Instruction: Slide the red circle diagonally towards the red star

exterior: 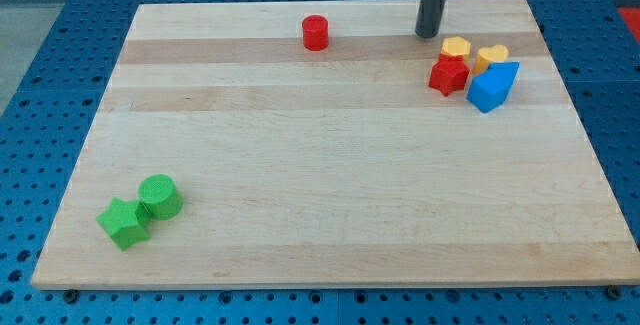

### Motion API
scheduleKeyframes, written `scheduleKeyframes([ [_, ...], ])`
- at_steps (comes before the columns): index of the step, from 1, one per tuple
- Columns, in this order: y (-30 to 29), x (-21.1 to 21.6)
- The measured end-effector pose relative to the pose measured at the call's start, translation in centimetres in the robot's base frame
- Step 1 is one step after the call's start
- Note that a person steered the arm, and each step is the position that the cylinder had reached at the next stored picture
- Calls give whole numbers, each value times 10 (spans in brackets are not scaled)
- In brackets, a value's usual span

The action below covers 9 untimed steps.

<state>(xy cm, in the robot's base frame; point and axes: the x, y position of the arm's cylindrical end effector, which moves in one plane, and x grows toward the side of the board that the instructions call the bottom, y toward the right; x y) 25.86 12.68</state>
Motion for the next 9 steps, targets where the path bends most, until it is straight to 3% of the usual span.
scheduleKeyframes([
  [5,-187,-22],
  [9,-143,23],
])
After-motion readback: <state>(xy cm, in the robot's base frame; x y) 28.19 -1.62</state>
